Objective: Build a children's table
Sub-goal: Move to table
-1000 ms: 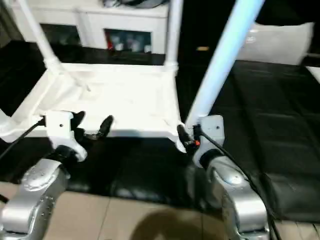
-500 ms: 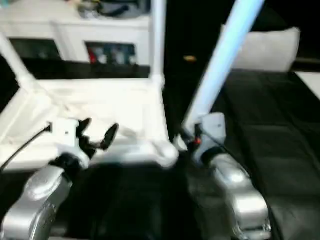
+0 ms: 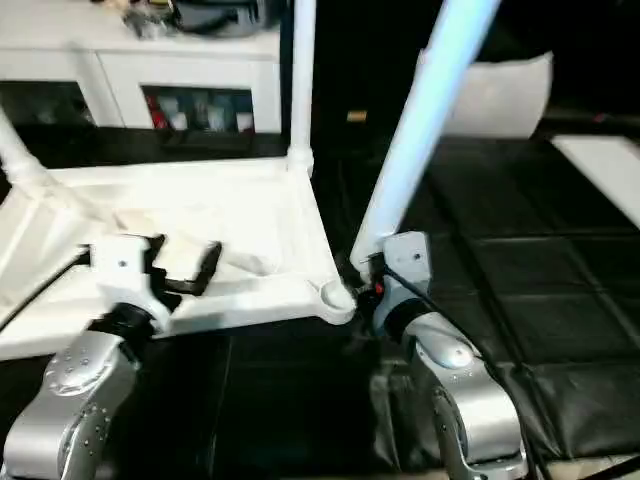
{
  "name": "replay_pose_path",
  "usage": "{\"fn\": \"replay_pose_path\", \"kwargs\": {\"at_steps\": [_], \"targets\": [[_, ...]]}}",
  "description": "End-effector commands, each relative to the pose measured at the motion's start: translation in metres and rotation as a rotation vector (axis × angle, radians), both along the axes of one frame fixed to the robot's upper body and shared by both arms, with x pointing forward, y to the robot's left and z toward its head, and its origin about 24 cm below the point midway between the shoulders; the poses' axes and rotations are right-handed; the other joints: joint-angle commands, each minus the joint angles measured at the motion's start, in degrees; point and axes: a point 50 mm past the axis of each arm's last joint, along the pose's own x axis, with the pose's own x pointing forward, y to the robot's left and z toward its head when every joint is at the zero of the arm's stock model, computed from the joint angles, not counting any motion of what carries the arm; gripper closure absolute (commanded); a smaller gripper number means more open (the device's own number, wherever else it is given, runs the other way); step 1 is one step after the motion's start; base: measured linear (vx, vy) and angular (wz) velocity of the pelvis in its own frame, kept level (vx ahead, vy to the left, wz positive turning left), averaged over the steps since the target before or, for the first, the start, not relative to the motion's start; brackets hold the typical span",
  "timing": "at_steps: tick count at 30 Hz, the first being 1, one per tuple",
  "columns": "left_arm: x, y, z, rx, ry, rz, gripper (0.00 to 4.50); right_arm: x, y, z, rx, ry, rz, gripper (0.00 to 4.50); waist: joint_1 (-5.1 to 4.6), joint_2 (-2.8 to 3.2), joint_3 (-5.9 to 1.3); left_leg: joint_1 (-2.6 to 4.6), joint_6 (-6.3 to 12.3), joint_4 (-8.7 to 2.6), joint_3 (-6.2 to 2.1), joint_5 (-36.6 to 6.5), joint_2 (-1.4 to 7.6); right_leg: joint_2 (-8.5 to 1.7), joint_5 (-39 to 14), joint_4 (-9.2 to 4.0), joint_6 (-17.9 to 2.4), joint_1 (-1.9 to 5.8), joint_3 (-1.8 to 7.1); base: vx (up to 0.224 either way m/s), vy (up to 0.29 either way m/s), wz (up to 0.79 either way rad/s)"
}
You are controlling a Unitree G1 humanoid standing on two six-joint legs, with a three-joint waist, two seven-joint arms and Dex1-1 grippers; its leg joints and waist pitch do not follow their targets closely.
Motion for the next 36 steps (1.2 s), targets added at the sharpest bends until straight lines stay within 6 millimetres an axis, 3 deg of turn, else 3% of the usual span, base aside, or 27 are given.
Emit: {"fn": "replay_pose_path", "kwargs": {"at_steps": [1, 2, 3, 4, 5, 6, 7, 8, 9, 10, 11, 12, 13, 14, 15, 16, 17, 18, 19, 20, 21, 22, 25, 28, 31, 33, 36], "targets": [[0.000, -0.003, 0.000, -0.005, -0.006, 0.007, 0.00, 0.003, -0.008, 0.004, -0.009, -0.020, -0.018, 2.60, -0.56, -0.27, -1.08, 3.20, -10.10, -7.77, -1.81, -38.97, 3.47, -3.43, -29.78, -6.53, -2.06, -2.37, 0.94, -0.097, -0.043, 0.04], [0.000, -0.002, 0.000, -0.003, -0.006, 0.010, 0.00, 0.003, -0.008, 0.004, -0.008, -0.020, -0.019, 2.60, -0.62, -1.27, -1.08, 3.35, -7.63, -6.05, -1.72, -32.73, 2.97, -5.29, -42.47, -8.56, -1.34, -2.52, 1.20, -0.100, -0.046, -0.10], [0.000, 0.001, 0.000, 0.011, -0.006, 0.051, 0.00, 0.004, -0.009, 0.004, -0.007, -0.021, -0.020, 2.60, -0.74, -2.53, -1.23, 3.13, -6.36, -5.33, -1.56, -28.75, 2.92, -5.85, -45.75, -9.23, -0.99, -2.37, 1.10, -0.100, -0.046, -0.10], [0.000, 0.003, 0.000, 0.020, -0.008, 0.070, 0.00, 0.005, -0.009, 0.004, -0.007, -0.022, -0.021, 2.60, -0.68, -1.88, -1.16, 1.98, -5.44, -5.95, -1.81, -24.17, 3.17, -6.10, -45.36, -9.03, -1.26, -1.57, 0.62, -0.093, -0.029, -0.18], [0.001, 0.004, 0.000, 0.020, -0.005, 0.083, 0.00, 0.005, -0.009, 0.004, -0.009, -0.023, -0.019, 2.60, -1.18, -1.51, -1.01, 1.75, -6.30, -7.06, -2.10, -27.06, 3.60, -4.85, -41.59, -8.45, -1.56, -1.56, -0.34, -0.087, -0.019, -0.15], [0.001, 0.004, 0.000, 0.020, -0.005, 0.083, 0.00, 0.005, -0.009, 0.004, -0.009, -0.023, -0.019, 2.60, -1.18, -1.51, -1.01, 1.75, -6.30, -7.06, -2.10, -27.06, 3.60, -4.85, -41.59, -8.45, -1.56, -1.56, -0.34, -0.087, -0.019, -0.15], [0.002, 0.006, 0.000, 0.028, -0.002, 0.107, 0.00, 0.006, -0.009, 0.004, -0.007, -0.023, -0.016, 2.60, -2.12, -0.20, -0.92, 1.29, -8.75, -9.28, -3.10, -36.15, 4.53, -3.12, -30.89, -6.60, -2.43, -0.36, -1.96, -0.059, -0.005, -0.16], [0.002, 0.007, 0.000, 0.035, -0.001, 0.119, 0.00, 0.006, -0.009, 0.004, -0.004, -0.022, -0.015, 2.60, -2.38, 0.25, -0.88, 0.74, -10.53, -10.95, -3.93, -41.07, 5.26, -2.29, -21.96, -4.83, -3.16, 0.54, -2.34, -0.059, 0.002, -0.17], [0.003, 0.008, 0.000, 0.033, -0.001, 0.123, 0.00, 0.006, -0.009, 0.004, -0.005, -0.021, -0.014, 2.60, -2.37, 0.34, -0.71, 0.82, -11.12, -11.55, -4.03, -43.28, 5.50, -1.92, -19.43, -4.46, -3.41, 0.49, -2.52, -0.059, 0.002, -0.17], [0.005, 0.009, 0.001, 0.022, -0.002, 0.127, 0.00, 0.006, -0.008, 0.003, -0.002, -0.019, -0.011, 2.60, -2.59, 0.85, -0.16, 1.17, -12.08, -14.01, -4.98, -49.83, 7.81, -0.28, -14.93, -2.00, -3.63, 0.54, -3.45, -0.079, -0.015, -0.07], [0.005, 0.008, 0.001, 0.002, -0.003, 0.127, 0.00, 0.006, -0.008, 0.004, -0.001, -0.020, -0.011, 2.60, -2.32, 0.85, -0.11, 0.41, -11.00, -15.45, -4.94, -51.25, 9.06, -0.19, -12.94, 0.43, -3.30, 1.34, -3.43, -0.121, -0.058, 0.04], [0.005, 0.008, 0.001, -0.001, -0.002, 0.127, 0.00, 0.006, -0.008, 0.004, 0.000, -0.020, -0.010, 2.60, -1.41, 0.81, 0.03, -0.96, -9.48, -17.19, -4.16, -52.35, 10.02, 0.03, -10.35, 3.88, -2.85, 2.54, -3.31, -0.121, -0.058, 0.04], [0.005, 0.008, 0.001, -0.013, 0.002, 0.128, 0.00, 0.006, -0.008, 0.004, 0.002, -0.020, -0.010, 2.60, 2.41, 0.19, -0.38, -3.73, -4.22, -18.53, -0.67, -47.95, 9.95, 1.08, -9.13, 8.41, -1.65, 4.43, -2.32, -0.111, -0.135, 0.20], [0.005, 0.007, 0.001, 0.012, 0.003, 0.119, 0.00, 0.006, -0.008, 0.004, 0.004, -0.020, -0.011, 2.60, 2.01, -3.14, -1.46, 0.48, -3.99, -10.50, 2.73, -31.91, 6.04, -0.84, -30.21, 2.56, -1.51, -0.47, 2.71, -0.009, -0.226, 0.28], [0.005, 0.006, 0.001, 0.026, 0.001, 0.113, 0.00, 0.007, -0.008, 0.004, 0.005, -0.020, -0.011, 2.60, 1.81, -5.15, -0.75, 6.93, -4.59, 3.64, 2.52, -18.63, 1.62, -4.67, -54.56, -9.61, -1.12, -9.66, 3.34, -0.009, -0.226, 0.28], [0.005, 0.006, 0.001, 0.035, -0.003, 0.108, 0.00, 0.007, -0.008, 0.003, 0.006, -0.019, -0.011, 2.60, 2.08, -3.04, -0.44, 0.11, 0.36, 4.83, -1.41, -0.91, 0.17, -7.18, -63.89, -10.27, -2.43, -4.29, 8.41, 0.023, -0.201, 0.02], [0.005, 0.005, 0.001, 0.037, -0.002, 0.107, 0.00, 0.007, -0.008, 0.003, 0.008, -0.018, -0.012, 2.60, 3.35, -3.31, -1.35, -1.03, -1.08, 2.13, -2.28, -0.93, 1.34, -7.15, -55.18, -7.28, -0.54, -1.26, 8.20, 0.031, -0.100, 0.00], [0.005, 0.005, 0.001, 0.039, -0.002, 0.107, 0.00, 0.007, -0.008, 0.003, 0.009, -0.017, -0.012, 2.60, 3.94, -2.75, -1.22, 0.41, -2.36, -0.12, -2.34, -3.47, 2.88, -6.14, -47.75, -5.98, -1.27, -2.31, 7.48, 0.031, -0.100, 0.00], [0.005, 0.006, 0.001, 0.044, 0.005, 0.119, 0.00, 0.006, -0.008, 0.002, 0.014, -0.013, -0.013, 2.60, 3.58, -2.71, -1.80, 2.98, -3.76, -3.44, -1.00, -9.26, 3.66, -1.22, -29.08, -3.39, -3.79, -4.06, 4.10, -0.030, -0.090, 0.32], [0.005, 0.008, 0.001, 0.039, 0.011, 0.133, 0.00, 0.006, -0.007, 0.001, 0.028, -0.006, -0.016, 2.60, 2.91, -2.80, -1.83, 3.05, -3.12, -4.63, -0.76, -12.50, 3.90, -0.44, -24.12, -2.88, -4.55, -3.77, 3.44, -0.100, -0.075, 0.30], [0.005, 0.009, 0.001, 0.036, 0.012, 0.138, 0.00, 0.006, -0.007, 0.001, 0.034, -0.003, -0.019, 2.60, 2.83, -1.59, -1.83, 3.08, -2.90, -5.84, -0.25, -16.57, 4.42, -1.07, -20.42, -3.22, -6.89, -3.42, 2.88, -0.100, -0.075, 0.30], [0.004, 0.012, 0.000, 0.045, 0.016, 0.146, 0.00, 0.005, -0.007, 0.000, 0.039, 0.000, -0.020, 2.60, 2.22, -1.33, -1.45, 2.11, -3.49, -6.77, -0.67, -19.30, 4.89, -1.66, -22.21, -3.77, -7.59, -2.72, 2.41, -0.055, -0.010, 0.03], [0.003, 0.015, -0.002, 0.062, 0.025, 0.143, 0.00, 0.004, -0.007, -0.001, 0.060, 0.005, -0.023, 2.60, 1.62, -1.62, -1.26, 1.47, -4.72, -7.11, -0.89, -21.59, 4.77, -2.13, -24.81, -4.49, -6.00, -2.63, 2.15, 0.000, 0.000, 0.00], [0.000, 0.016, -0.001, 0.054, 0.004, 0.126, 0.00, 0.002, -0.005, -0.002, 0.060, 0.005, -0.022, 2.60, 1.16, -1.54, -1.67, 0.80, -4.45, -7.39, -0.88, -17.80, 4.91, -2.30, -20.73, -4.52, -6.08, -2.20, 2.15, 0.000, 0.000, 0.00], [0.000, 0.017, 0.000, 0.052, 0.001, 0.129, 0.00, 0.003, -0.005, -0.002, 0.062, 0.004, -0.023, 2.60, 0.65, -1.66, -2.28, 0.29, -3.41, -7.01, -0.38, -9.63, 4.94, -2.13, -5.56, -3.64, -9.24, -1.51, 2.19, 0.000, 0.000, 0.00], [0.000, 0.017, 0.002, 0.061, -0.001, 0.120, 0.00, 0.003, -0.004, -0.001, 0.063, 0.000, -0.021, 2.60, 0.63, -1.45, -2.26, 0.38, -2.99, -6.90, -0.23, -8.14, 4.92, -2.17, -2.25, -3.39, -10.28, -1.34, 2.15, 0.050, 0.020, -0.02], [0.000, 0.015, 0.002, 0.070, -0.002, 0.100, 0.00, 0.004, -0.004, 0.000, 0.060, -0.006, -0.017, 2.60, 0.52, -1.37, -2.14, 1.54, -2.38, -7.42, 0.19, -14.54, 5.01, -2.14, -8.94, -4.05, -11.07, -0.49, 2.00, 0.017, 0.005, 0.00]]}}
